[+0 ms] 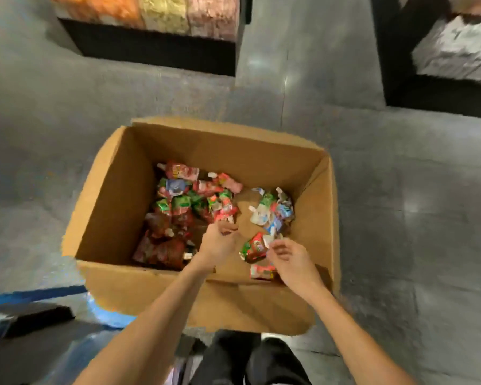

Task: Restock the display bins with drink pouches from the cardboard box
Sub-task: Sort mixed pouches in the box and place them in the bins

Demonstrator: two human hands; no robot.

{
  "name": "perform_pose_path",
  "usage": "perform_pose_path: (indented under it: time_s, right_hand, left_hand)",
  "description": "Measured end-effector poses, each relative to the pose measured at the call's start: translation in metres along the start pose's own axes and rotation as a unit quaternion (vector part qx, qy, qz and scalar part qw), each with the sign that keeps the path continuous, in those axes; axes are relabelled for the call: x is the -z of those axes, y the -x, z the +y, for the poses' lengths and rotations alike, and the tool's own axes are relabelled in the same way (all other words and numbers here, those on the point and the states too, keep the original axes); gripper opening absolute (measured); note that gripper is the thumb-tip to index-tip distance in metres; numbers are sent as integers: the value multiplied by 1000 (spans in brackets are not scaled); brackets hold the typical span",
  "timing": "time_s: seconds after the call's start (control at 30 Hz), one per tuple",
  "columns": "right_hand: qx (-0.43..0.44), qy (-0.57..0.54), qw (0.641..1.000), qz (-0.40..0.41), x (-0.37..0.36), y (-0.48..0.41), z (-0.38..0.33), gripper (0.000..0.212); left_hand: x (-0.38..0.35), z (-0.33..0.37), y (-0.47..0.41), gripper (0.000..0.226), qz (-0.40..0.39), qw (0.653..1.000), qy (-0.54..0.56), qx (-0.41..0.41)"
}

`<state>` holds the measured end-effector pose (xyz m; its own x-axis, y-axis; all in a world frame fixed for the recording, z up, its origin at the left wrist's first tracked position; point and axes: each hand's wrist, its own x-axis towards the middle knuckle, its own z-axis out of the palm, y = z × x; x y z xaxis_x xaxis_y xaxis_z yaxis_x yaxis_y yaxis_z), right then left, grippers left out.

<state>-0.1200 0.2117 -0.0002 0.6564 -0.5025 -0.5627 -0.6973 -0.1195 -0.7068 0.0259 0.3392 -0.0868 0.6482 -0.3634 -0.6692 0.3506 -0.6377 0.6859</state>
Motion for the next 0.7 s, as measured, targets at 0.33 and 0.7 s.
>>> perform_pose_path:
  time_s: [0.33, 0.7]
  right_hand:
    - [-135, 93, 980, -116, -85, -205, 26, 30]
    - [-192, 19, 977, -86, -152, -305, -2, 93]
  left_hand:
    - [-2, -20, -129, 88, 168, 947, 169, 215]
    - [-9, -23, -200, 117, 229, 843, 367, 319]
